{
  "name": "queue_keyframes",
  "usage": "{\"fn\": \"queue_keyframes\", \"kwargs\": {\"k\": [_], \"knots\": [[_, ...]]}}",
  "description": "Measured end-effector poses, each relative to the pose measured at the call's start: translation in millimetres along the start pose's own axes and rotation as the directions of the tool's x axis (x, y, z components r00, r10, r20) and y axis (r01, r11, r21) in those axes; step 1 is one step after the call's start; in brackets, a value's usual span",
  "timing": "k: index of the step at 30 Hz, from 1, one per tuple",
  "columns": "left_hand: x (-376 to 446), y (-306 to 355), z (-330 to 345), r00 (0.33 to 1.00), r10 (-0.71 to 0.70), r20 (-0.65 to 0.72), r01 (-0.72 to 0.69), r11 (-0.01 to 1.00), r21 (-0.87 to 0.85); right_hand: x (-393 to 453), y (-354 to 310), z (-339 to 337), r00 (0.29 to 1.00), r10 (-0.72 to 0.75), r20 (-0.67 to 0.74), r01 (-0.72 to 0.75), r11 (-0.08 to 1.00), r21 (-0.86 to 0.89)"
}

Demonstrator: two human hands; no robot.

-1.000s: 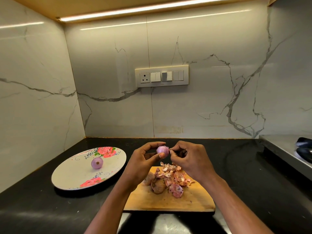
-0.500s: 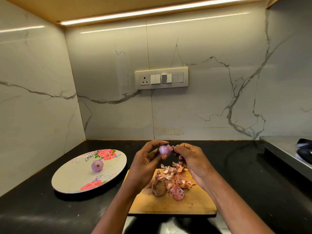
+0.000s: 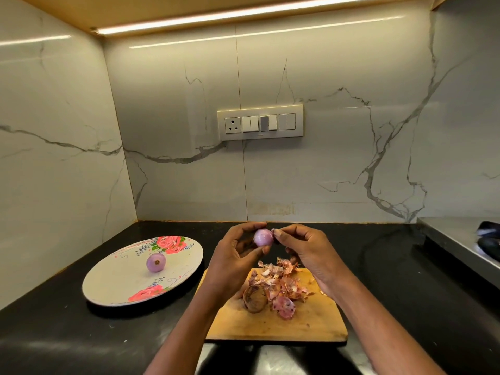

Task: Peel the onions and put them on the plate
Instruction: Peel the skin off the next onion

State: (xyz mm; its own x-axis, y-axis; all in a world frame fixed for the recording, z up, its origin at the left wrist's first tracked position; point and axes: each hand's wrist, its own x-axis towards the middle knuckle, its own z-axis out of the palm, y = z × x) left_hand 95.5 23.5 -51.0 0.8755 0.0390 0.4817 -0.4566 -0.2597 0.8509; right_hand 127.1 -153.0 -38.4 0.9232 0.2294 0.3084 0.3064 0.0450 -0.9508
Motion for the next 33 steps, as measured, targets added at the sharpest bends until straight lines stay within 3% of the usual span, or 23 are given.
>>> {"fn": "queue_keyframes", "kwargs": {"k": [5,9,14,15,17,19,22,25,33], "knots": [[-3,3,5,0.996,0.086,0.012,-0.086,0.992,0.091,4,4,2,0.997,0.023,-0.078,-0.022,1.000,0.015],[-5,4,9,0.989,0.147,-0.031,-0.145,0.987,0.075,7,4,8,0.983,0.173,-0.060,-0.149,0.946,0.288],[-4,2,6,0.990,0.132,-0.049,-0.130,0.991,0.043,8,2,7,0.959,0.263,-0.110,-0.189,0.875,0.447],[-4,2,5,0.992,0.118,-0.050,-0.116,0.993,0.030,8,2,2,0.960,0.239,-0.144,-0.174,0.916,0.360],[-3,2,4,0.994,0.097,-0.051,-0.096,0.995,0.020,8,5,-7,0.977,0.130,-0.166,-0.133,0.991,-0.008],[-1,1,4,0.995,0.090,-0.043,-0.089,0.996,0.031,7,10,-12,0.996,0.051,-0.076,-0.069,0.962,-0.265],[-1,-2,4,0.996,0.088,-0.023,-0.087,0.994,0.067,8,16,-11,1.000,0.011,0.012,-0.004,0.881,-0.473],[0,-5,3,0.996,0.083,-0.014,-0.081,0.992,0.100,9,16,-11,0.999,-0.024,0.028,0.035,0.844,-0.535],[2,-10,2,0.999,0.048,-0.009,-0.046,0.985,0.169,9,12,-8,0.993,-0.118,0.030,0.120,0.896,-0.427]]}}
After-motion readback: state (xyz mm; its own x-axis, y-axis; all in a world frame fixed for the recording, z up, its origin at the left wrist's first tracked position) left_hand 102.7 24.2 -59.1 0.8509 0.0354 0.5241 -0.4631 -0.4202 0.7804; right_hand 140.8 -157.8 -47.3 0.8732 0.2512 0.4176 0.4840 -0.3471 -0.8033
